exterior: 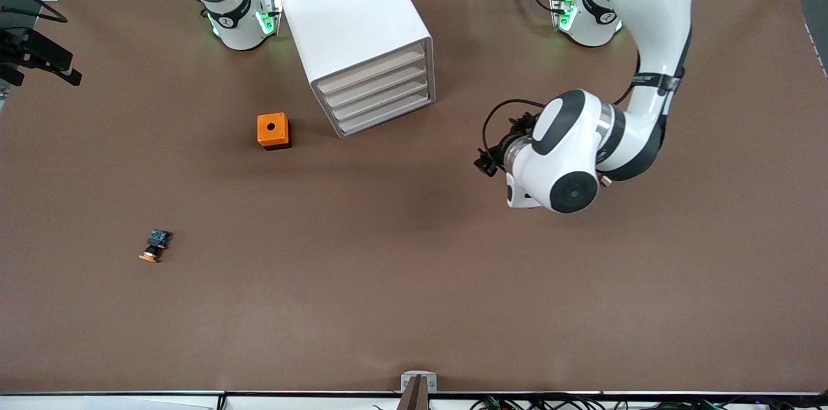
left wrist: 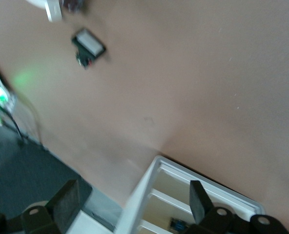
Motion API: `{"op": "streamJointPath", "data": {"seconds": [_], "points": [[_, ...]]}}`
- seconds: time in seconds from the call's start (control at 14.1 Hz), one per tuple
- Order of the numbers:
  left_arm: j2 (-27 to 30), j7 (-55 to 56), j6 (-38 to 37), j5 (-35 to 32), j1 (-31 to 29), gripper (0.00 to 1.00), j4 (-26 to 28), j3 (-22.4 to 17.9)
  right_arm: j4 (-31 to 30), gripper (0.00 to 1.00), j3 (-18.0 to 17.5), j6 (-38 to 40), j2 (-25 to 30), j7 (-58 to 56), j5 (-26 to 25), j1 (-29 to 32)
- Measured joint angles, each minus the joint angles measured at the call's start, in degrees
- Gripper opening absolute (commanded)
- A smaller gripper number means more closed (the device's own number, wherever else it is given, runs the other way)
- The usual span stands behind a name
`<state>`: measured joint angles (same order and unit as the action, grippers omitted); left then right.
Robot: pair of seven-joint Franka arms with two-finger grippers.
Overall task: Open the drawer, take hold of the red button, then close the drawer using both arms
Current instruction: 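Reach the left gripper to the white cabinet's top drawer handle, then pull the drawer open with the left gripper while the right gripper approaches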
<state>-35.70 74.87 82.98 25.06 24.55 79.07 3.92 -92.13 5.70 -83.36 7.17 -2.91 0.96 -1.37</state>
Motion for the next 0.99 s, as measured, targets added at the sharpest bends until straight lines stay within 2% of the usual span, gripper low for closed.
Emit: {"op": "streamJointPath", "data": {"seconds": [0.43,0.85,0.99], "points": [[-7.8,23.5,-0.3,15.2,1.4,1.00,-1.1,0.0,0.0,1.00,0.0,0.0,0.0,0.0,0.0,0.0],[-12.4,35.4,-0.6,25.9,4.3,1.00,-1.3,0.2,0.0,1.00,0.0,0.0,0.0,0.0,0.0,0.0],[-13.2,38.4,-0.6,27.9,5.6,0.90,-1.4,0.2,0.0,1.00,0.0,0.0,0.0,0.0,0.0,0.0]]}}
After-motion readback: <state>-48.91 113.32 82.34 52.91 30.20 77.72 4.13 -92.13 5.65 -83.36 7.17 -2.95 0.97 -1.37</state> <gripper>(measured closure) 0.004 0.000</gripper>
